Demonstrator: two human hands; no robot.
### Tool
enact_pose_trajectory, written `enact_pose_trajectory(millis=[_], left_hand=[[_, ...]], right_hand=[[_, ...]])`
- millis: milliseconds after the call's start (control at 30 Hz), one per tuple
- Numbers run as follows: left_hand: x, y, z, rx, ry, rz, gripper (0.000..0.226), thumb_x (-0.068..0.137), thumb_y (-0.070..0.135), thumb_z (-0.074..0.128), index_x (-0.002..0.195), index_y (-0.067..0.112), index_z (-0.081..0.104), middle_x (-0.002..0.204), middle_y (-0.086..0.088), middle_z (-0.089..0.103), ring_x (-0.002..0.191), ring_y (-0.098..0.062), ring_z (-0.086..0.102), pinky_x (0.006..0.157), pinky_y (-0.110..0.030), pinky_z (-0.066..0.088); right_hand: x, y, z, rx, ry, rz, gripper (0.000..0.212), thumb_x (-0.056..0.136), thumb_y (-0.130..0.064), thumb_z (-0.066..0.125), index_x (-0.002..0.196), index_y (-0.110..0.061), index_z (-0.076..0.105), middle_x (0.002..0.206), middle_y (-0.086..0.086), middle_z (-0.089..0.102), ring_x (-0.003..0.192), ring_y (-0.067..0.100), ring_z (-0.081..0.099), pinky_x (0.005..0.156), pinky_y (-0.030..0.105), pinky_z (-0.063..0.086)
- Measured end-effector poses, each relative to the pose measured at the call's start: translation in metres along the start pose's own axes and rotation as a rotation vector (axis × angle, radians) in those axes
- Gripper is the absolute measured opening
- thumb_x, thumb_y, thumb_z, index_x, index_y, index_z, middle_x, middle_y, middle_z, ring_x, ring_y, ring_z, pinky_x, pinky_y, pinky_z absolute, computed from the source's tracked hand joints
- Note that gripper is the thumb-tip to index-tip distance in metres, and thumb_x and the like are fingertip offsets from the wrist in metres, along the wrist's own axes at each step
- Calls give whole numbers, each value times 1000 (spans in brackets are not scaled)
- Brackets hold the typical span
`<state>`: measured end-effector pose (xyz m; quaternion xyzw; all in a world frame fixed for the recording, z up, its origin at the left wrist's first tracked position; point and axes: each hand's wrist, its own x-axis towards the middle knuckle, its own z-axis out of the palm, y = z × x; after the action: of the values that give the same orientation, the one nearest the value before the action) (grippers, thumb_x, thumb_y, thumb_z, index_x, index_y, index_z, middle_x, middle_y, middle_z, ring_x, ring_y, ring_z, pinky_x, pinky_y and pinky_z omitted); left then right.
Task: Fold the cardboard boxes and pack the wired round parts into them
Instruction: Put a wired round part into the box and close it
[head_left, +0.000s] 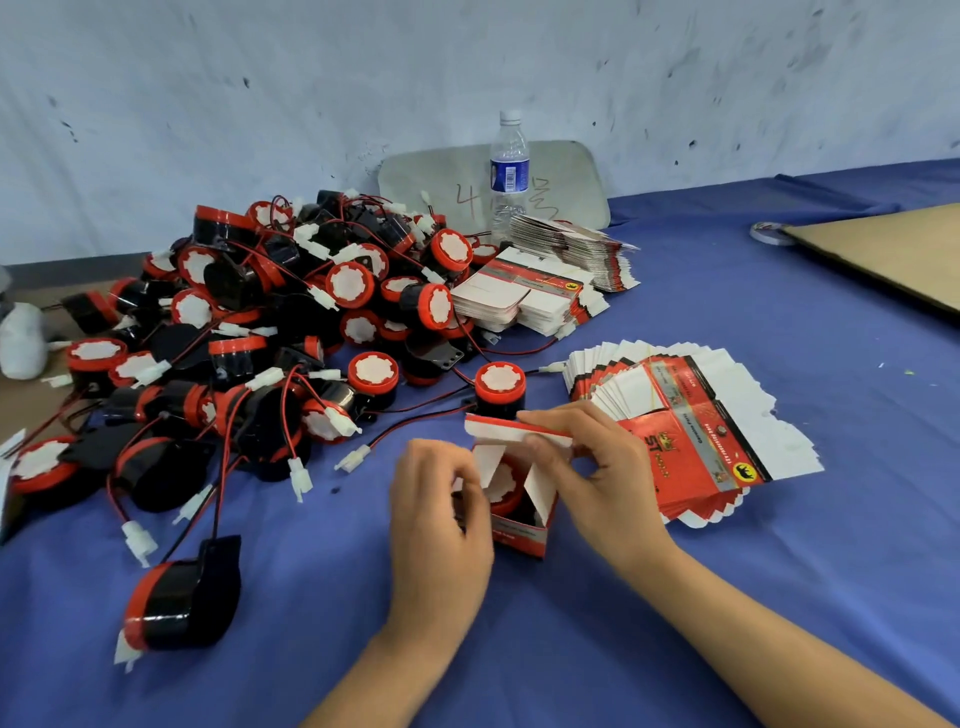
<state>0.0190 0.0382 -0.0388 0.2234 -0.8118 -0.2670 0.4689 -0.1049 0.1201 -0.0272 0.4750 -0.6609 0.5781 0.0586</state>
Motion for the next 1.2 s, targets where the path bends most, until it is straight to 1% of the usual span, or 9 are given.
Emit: enact_pose_trajectory(millis=[133,233,300,433,567,733,867,1033,1200], left_hand=[[-4,7,1,-7,-247,145,23,88,21,41,103,31,57,113,14,49,101,-9,53,82,-22,46],[-4,6,0,-14,-293,191,18,87,30,51,103,30,61,114,17,53,105,-5,49,90,-22,42],[-3,5,2,-17,-305,153,22,87,35,54,103,26,66,113,16,54,106,-6,50,89,-25,45],[-2,5,7,1,-296,60,30,86,41,57,100,18,71,113,12,51,104,-11,56,83,-30,52],[-4,3,9,-77,-194,-54,16,76,27,73,89,18,72,110,11,48,98,2,56,79,-7,44],[-2,1,8,-106,-99,-173,41,63,11,86,70,28,49,92,8,45,79,1,52,66,-4,39],[-2,-6,7,-185,-57,-268,61,57,14,88,93,30,42,102,4,43,96,3,47,77,-6,40],[0,-15,5,-268,-228,-350,105,59,26,91,131,54,19,119,14,55,109,-1,56,84,-10,46],[2,-20,4,-213,-340,-336,125,62,35,88,132,67,-10,132,17,54,119,-1,52,83,0,40]], right_hand=[[0,2,-3,-30,9,-36,16,85,-16,66,99,-14,73,91,-6,64,83,4,60,65,12,44],[3,0,-6,89,-47,61,12,82,-17,69,92,-24,70,89,-7,62,79,20,60,68,35,50],[5,-1,-8,152,-112,103,13,82,-17,67,90,-27,65,94,-9,62,84,25,60,73,41,49],[9,1,-7,308,-342,194,13,86,-8,54,94,-19,51,124,-13,62,118,10,56,87,25,48],[5,-1,-3,322,-492,201,46,94,-6,45,134,-27,51,135,-16,57,126,1,50,99,17,42],[5,1,1,122,-510,124,46,94,-8,50,137,-23,53,143,-11,49,135,-1,38,113,30,34],[4,1,3,37,-488,82,46,90,-7,52,132,-25,57,141,-9,51,135,0,39,113,33,35],[1,2,6,-83,-535,52,39,94,-22,53,133,-28,56,143,-12,48,139,1,32,115,34,31],[1,-3,5,-228,-569,3,43,95,-34,46,138,-32,50,146,-18,42,141,-3,25,114,27,31]])
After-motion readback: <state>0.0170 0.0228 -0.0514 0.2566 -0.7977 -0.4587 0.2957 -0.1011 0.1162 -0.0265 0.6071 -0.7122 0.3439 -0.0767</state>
